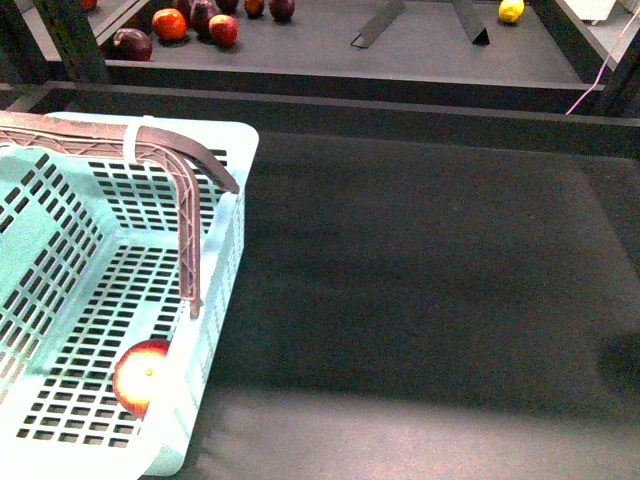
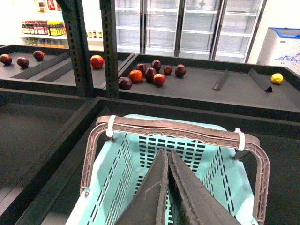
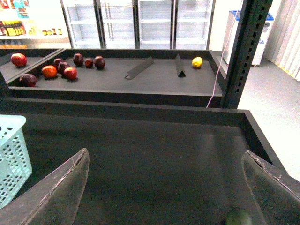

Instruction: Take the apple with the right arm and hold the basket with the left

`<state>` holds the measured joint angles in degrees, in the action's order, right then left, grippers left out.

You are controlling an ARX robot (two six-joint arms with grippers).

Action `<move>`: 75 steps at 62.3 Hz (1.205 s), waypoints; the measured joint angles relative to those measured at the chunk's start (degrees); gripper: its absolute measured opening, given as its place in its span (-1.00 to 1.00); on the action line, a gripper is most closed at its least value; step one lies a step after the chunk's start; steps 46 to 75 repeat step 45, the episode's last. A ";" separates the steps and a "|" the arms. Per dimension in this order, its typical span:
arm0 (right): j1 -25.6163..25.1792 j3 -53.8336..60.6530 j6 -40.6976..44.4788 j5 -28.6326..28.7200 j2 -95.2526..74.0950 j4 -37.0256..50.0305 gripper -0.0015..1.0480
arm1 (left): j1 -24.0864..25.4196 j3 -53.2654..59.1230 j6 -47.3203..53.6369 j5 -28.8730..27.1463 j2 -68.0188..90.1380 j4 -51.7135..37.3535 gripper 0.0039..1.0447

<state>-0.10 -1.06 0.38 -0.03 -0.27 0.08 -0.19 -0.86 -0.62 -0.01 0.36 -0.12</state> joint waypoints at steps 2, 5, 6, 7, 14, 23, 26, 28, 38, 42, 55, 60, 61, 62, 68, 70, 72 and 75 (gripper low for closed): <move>0.00 0.00 0.00 0.00 0.00 0.00 0.83 | 0.00 0.00 0.00 0.02 0.00 0.00 -0.94; 0.00 0.00 0.00 0.00 0.00 0.00 0.83 | 0.00 0.00 0.00 0.02 0.00 0.00 -0.94; 0.00 0.00 0.00 0.00 0.00 0.00 0.83 | 0.00 0.00 0.00 0.02 0.00 0.00 -0.94; 0.00 0.00 0.00 0.00 0.00 0.00 0.83 | 0.00 0.00 0.00 0.02 0.00 0.00 -0.94; 0.00 0.00 0.00 0.00 0.00 0.00 0.83 | 0.00 0.00 -0.02 0.02 0.00 0.00 -0.59; 0.00 0.00 0.00 0.00 0.00 0.00 0.83 | 0.00 0.00 0.00 0.02 0.00 0.00 -0.08; 0.00 0.00 0.00 0.00 0.00 0.00 0.83 | 0.00 0.00 0.00 0.02 0.00 0.00 0.09; 0.00 0.00 0.00 0.00 0.00 0.00 0.83 | 0.00 0.00 -0.02 0.02 0.00 0.00 0.23; 0.00 0.00 0.00 0.02 0.00 0.00 0.83 | 0.00 0.00 0.00 0.00 0.00 0.02 0.87; 0.00 0.00 0.00 0.00 0.00 0.00 0.83 | 0.00 0.00 0.09 0.02 0.00 0.02 0.87; 0.00 0.00 0.00 0.00 0.00 0.00 0.83 | 0.00 0.00 0.11 0.02 0.00 0.02 0.87; 0.00 0.00 0.00 0.00 0.00 0.00 0.83 | 0.00 0.00 0.11 0.02 0.00 0.02 0.87; 0.00 0.00 0.00 0.00 0.00 0.00 0.83 | 0.00 0.00 0.11 0.02 0.00 0.02 0.87; 0.00 0.00 0.00 0.00 0.00 0.00 0.83 | 0.00 0.00 0.11 0.02 0.00 0.02 0.87; 0.00 0.00 0.00 0.00 0.00 0.00 0.83 | 0.00 0.00 0.11 0.02 0.00 0.02 0.87; 0.00 0.00 0.00 0.00 0.00 0.00 0.83 | 0.00 0.00 0.11 0.02 0.00 0.02 0.87; 0.00 0.00 0.00 0.00 0.00 0.00 0.83 | 0.00 0.00 0.11 0.02 0.00 0.02 0.87; 0.00 0.00 0.00 0.00 0.00 0.00 0.83 | 0.00 0.00 0.11 0.02 0.00 0.02 0.87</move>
